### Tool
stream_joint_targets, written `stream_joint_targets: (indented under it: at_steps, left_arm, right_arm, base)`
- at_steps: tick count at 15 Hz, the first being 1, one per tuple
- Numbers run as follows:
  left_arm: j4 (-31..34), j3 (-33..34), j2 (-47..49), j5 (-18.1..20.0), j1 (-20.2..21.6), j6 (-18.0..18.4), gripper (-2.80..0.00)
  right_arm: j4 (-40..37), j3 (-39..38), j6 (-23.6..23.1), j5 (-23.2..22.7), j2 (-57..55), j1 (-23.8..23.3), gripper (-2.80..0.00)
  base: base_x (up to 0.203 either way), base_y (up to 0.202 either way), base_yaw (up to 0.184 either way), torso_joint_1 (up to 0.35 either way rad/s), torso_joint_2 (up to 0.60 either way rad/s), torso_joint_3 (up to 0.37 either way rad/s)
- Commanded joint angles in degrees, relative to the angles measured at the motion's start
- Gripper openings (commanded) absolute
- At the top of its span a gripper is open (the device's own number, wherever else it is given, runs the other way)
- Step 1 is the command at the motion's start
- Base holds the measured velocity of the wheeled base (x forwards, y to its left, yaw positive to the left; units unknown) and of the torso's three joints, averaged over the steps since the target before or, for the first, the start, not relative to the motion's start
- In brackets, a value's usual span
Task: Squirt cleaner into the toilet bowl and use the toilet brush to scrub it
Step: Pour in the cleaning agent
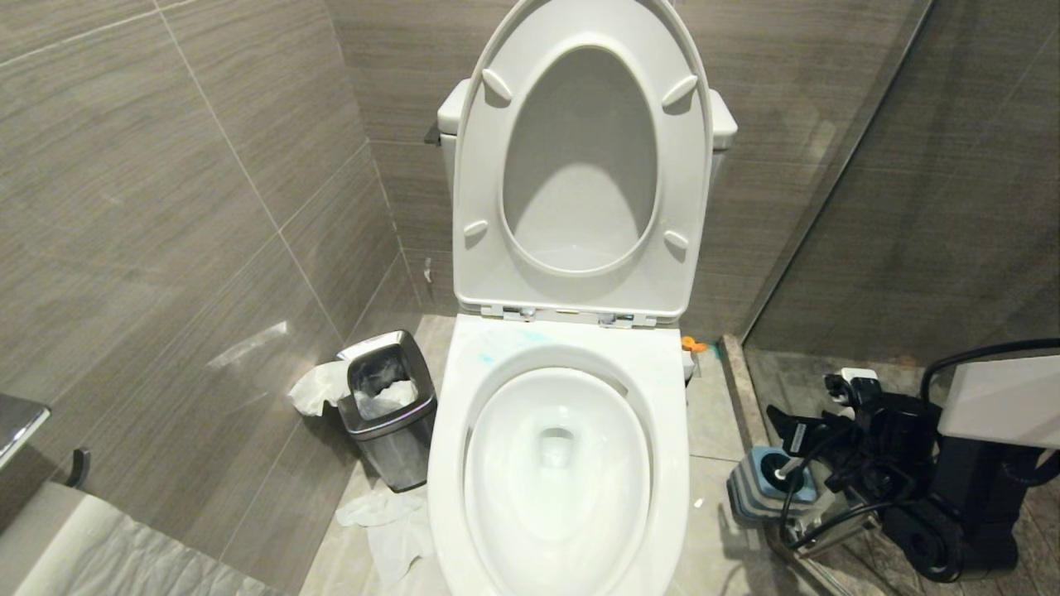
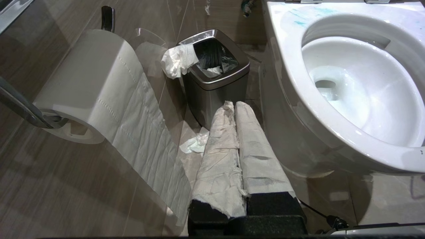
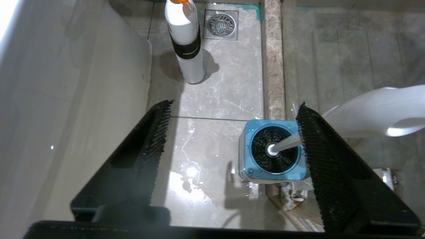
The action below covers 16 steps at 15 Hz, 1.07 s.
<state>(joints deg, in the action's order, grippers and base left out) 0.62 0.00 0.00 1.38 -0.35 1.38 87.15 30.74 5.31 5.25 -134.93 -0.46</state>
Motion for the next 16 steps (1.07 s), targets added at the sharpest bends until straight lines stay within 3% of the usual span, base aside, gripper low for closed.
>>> stream_joint_targets:
  at_steps: [1,7,16]
  left_arm:
    - [0.0,0.0,0.0,0.0,0.0,0.0,-2.8]
    - [0.0,0.0,0.1,0.0,0.0,0.0,-2.8]
    - [0.0,0.0,0.0,0.0,0.0,0.1,-2.8]
  right_arm:
    - [0.5,0.2,0.8,0.0,-0.1,-0.2,0.0]
    - [0.5,-0.7,2.1,-3.7,0.3,-2.3,0.0]
    - [0.5,-0.7,2.1,-4.1,0.4,-2.2,0.0]
  base:
    - [0.0,0.0,0.0,0.0,0.0,0.0]
    - [0.0,0.0,0.0,0.0,0.0,0.0]
    - [0.0,0.0,0.0,0.0,0.0,0.0]
